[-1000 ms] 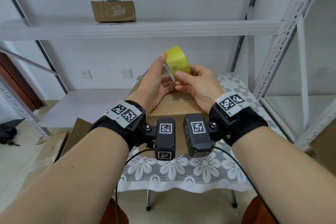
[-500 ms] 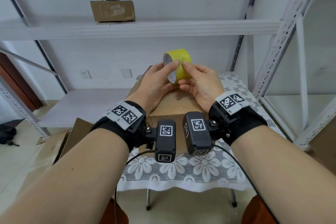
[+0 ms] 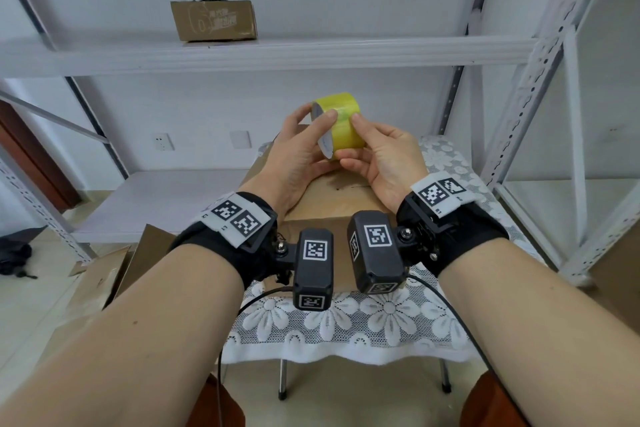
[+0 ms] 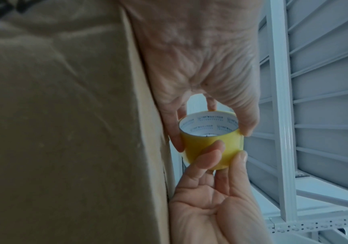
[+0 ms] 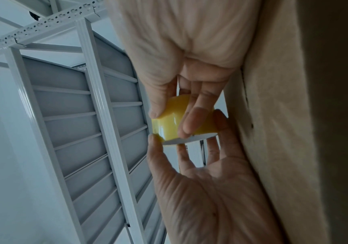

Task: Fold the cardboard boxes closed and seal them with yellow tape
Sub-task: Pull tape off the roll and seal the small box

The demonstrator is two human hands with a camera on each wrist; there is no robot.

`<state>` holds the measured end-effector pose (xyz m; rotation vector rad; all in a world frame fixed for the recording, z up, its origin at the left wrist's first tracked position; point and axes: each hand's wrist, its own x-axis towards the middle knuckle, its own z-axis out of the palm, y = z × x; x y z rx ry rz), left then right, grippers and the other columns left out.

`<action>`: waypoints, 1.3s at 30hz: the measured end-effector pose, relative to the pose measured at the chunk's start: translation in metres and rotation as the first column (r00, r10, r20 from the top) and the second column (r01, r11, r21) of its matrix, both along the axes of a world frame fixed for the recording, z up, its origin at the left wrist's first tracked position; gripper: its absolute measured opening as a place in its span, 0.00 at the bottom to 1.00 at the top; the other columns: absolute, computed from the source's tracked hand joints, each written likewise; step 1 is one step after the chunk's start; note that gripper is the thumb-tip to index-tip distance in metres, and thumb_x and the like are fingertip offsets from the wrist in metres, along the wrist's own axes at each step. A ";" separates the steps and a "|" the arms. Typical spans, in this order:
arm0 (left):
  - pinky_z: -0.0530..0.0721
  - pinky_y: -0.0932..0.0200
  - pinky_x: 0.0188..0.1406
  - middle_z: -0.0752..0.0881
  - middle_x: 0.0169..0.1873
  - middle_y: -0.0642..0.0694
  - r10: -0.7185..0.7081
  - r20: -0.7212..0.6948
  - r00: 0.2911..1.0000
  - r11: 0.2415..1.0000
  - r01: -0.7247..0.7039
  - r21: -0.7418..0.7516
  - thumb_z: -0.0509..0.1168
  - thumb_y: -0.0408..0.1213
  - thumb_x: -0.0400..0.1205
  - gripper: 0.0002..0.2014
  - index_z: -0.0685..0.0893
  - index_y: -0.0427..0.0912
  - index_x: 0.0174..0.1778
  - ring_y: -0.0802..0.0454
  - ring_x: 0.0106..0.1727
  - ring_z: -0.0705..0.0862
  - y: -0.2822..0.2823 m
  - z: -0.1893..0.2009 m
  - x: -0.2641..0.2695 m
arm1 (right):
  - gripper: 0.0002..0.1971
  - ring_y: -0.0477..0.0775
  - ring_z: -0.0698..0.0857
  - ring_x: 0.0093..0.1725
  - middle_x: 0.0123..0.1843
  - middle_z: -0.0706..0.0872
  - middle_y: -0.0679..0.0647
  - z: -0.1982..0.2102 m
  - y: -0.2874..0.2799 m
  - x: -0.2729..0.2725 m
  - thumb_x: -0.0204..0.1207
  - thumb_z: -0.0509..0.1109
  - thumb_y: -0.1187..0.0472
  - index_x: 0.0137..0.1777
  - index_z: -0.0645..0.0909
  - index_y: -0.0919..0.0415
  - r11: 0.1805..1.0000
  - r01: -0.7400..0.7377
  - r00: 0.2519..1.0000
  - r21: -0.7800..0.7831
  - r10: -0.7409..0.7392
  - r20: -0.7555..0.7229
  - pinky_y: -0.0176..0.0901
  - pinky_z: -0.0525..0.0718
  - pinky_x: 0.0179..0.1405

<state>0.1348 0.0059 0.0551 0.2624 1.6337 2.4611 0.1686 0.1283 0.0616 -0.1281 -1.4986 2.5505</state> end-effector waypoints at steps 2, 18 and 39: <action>0.90 0.48 0.49 0.83 0.64 0.36 0.010 0.016 1.000 1.000 -0.010 -0.009 0.71 0.41 0.81 0.26 0.70 0.47 0.74 0.38 0.57 0.89 0.000 -0.001 -0.001 | 0.05 0.50 0.86 0.23 0.34 0.88 0.60 0.000 0.000 0.000 0.78 0.70 0.63 0.44 0.82 0.65 1.000 0.000 1.000 0.002 0.000 -0.011 0.35 0.85 0.22; 0.90 0.47 0.50 0.84 0.62 0.35 0.028 0.025 0.999 0.998 -0.027 -0.050 0.69 0.46 0.82 0.25 0.70 0.46 0.72 0.39 0.55 0.90 0.001 -0.001 -0.001 | 0.06 0.50 0.86 0.25 0.41 0.87 0.62 -0.001 0.000 -0.001 0.80 0.69 0.59 0.45 0.82 0.61 0.999 -0.046 0.999 0.019 0.046 0.009 0.36 0.85 0.22; 0.89 0.51 0.52 0.86 0.59 0.34 0.035 0.003 0.999 0.999 -0.035 -0.010 0.69 0.46 0.82 0.26 0.71 0.39 0.72 0.42 0.54 0.90 0.001 -0.002 -0.004 | 0.08 0.46 0.79 0.27 0.35 0.84 0.54 -0.009 -0.003 -0.008 0.69 0.79 0.62 0.45 0.83 0.61 0.955 0.013 1.000 0.296 -0.011 -0.010 0.37 0.76 0.24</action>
